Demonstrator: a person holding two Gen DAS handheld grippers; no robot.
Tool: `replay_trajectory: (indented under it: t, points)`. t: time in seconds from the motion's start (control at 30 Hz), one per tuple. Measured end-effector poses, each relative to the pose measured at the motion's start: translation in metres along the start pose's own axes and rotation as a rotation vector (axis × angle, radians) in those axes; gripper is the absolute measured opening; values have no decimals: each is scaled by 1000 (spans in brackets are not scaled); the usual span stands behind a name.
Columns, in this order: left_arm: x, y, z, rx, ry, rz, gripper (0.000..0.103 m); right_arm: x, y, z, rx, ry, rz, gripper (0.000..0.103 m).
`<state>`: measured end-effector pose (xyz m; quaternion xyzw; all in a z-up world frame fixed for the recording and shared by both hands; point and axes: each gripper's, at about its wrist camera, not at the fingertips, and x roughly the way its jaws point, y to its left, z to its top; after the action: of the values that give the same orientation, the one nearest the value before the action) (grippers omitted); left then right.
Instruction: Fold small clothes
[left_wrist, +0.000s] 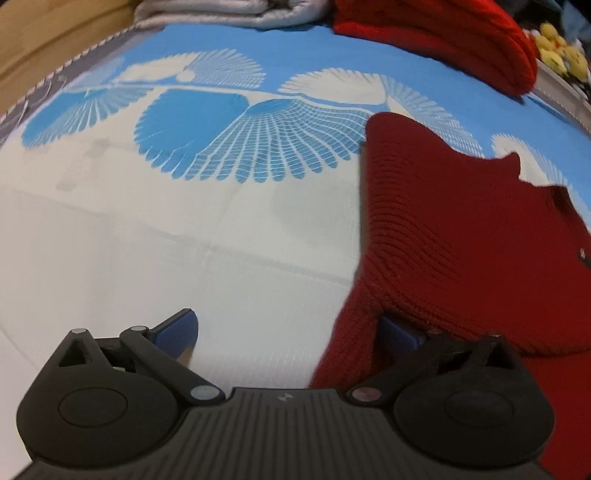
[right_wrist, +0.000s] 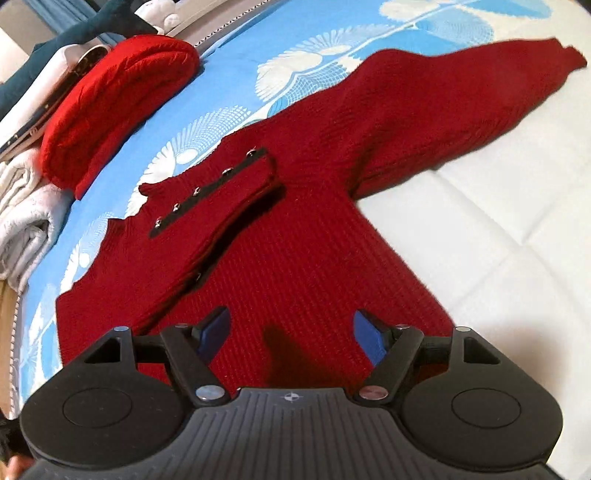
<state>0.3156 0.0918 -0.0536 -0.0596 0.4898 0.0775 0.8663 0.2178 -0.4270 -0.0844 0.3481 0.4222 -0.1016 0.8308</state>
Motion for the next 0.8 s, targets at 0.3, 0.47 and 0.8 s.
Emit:
replay_trajectory:
  t: [0.3,0.47,0.8]
  points:
    - [-54,12,-4,-14,-111,-23,103,-52,-94,77,324,-285,-2,80]
    - [-58,18,-1,-31,-114,-21,103,-49,-159,103,601,-345,-27,81]
    - [-47,23,1,-16,-99,9,103,-9,-178,129,603,-412,-93,82]
